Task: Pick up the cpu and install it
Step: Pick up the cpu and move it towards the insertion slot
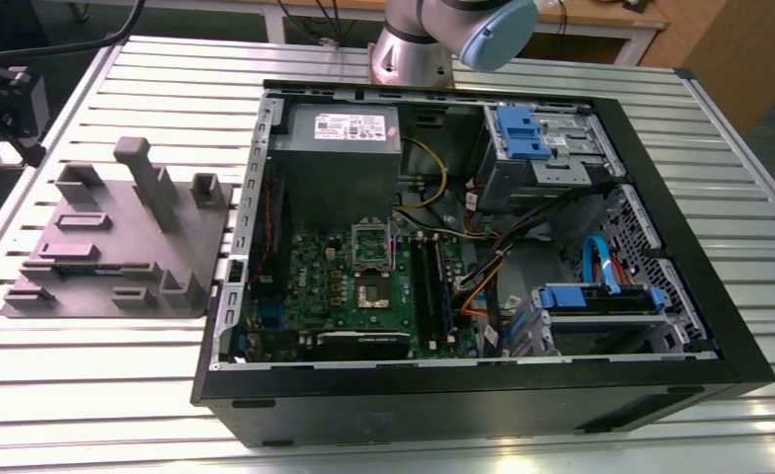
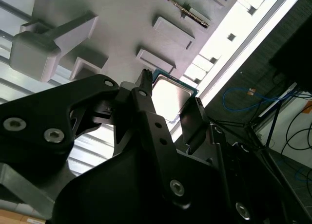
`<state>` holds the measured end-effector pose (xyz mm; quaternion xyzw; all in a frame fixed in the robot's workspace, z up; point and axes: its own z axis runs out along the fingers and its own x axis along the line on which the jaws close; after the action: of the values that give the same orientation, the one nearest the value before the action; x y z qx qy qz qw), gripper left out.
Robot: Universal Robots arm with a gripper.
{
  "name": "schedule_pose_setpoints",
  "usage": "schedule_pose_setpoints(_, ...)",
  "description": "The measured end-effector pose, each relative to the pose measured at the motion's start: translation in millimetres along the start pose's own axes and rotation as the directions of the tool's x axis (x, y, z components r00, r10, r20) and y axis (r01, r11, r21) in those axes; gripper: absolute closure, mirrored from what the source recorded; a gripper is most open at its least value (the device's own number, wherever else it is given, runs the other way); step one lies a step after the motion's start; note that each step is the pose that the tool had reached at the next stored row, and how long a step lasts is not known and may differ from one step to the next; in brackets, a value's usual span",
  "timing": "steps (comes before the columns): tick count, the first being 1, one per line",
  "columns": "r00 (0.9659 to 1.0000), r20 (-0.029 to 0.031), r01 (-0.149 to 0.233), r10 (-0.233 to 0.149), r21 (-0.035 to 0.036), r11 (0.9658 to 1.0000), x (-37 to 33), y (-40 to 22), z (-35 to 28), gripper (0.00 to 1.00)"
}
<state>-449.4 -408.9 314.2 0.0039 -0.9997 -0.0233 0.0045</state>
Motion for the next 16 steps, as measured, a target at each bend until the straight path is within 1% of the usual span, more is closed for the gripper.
schedule_pose_setpoints(16,1.0,0.0001,0.0,0.0,0.0,1.0,0.0,0.2,-4.8,0.53)
